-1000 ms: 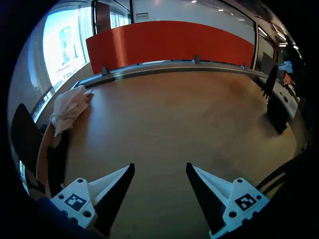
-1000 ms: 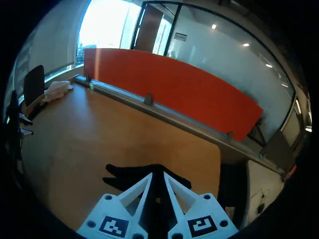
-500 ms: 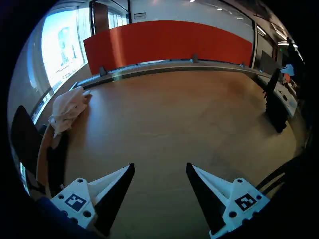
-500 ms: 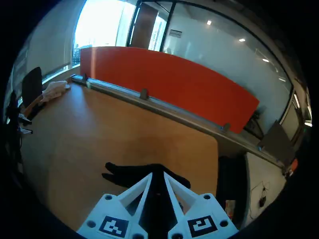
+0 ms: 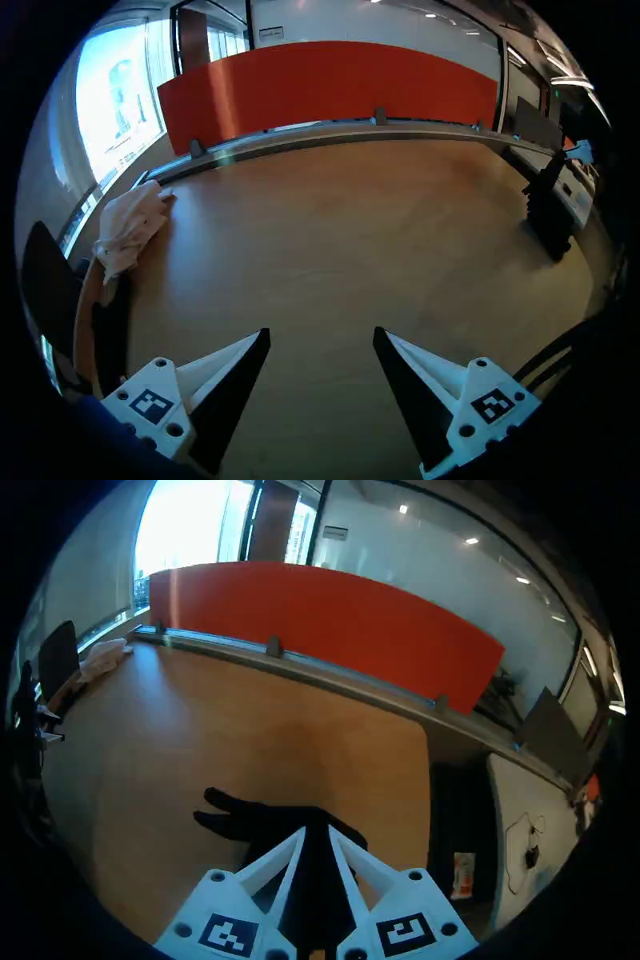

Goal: Fold towel

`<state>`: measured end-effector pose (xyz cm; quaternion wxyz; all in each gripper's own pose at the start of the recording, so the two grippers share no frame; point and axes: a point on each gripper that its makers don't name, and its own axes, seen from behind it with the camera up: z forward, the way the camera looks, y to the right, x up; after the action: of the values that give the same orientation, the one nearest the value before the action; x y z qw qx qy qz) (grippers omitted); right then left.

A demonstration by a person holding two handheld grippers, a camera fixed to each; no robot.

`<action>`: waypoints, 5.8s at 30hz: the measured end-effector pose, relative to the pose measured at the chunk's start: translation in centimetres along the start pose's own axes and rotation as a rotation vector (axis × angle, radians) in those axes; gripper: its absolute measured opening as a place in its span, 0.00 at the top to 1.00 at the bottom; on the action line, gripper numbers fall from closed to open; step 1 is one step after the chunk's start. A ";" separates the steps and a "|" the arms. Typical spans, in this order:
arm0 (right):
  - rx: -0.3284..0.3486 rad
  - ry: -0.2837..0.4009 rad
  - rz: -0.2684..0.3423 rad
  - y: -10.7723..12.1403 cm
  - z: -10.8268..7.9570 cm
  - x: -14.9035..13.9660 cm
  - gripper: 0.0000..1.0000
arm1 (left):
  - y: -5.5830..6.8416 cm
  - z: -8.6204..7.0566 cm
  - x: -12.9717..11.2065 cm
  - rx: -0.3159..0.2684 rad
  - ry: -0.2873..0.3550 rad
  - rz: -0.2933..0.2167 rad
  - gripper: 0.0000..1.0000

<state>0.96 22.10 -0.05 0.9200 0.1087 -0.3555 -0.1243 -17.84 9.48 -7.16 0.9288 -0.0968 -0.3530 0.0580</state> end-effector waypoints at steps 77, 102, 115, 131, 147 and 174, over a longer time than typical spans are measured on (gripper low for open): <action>-0.140 -0.376 0.264 2.6 2.0 -21.8 0.95 | -0.6 -0.8 -1.7 0.021 -0.033 0.009 0.04; -0.181 -0.323 0.265 2.5 0.5 -20.8 0.79 | -1.2 -0.8 -1.4 0.029 -0.024 -0.002 0.04; -0.188 -0.314 0.254 2.0 -0.2 -20.4 0.09 | -1.1 -0.7 -1.0 0.020 -0.016 -0.001 0.04; -0.209 -0.137 0.276 0.7 -1.2 -14.5 0.07 | -1.7 -0.9 -0.4 0.024 0.000 -0.013 0.04; -0.246 0.149 0.303 -0.3 -2.0 -6.2 0.07 | -2.1 -0.9 0.8 0.032 0.026 -0.026 0.04; -0.393 0.552 0.263 0.0 -6.8 5.3 0.05 | -4.3 -1.7 8.8 0.064 0.271 -0.079 0.04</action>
<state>9.40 21.22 -1.69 0.9927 -0.0874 -0.0740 -0.0368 -9.97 6.64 -1.82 0.9722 -0.0599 -0.2256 0.0191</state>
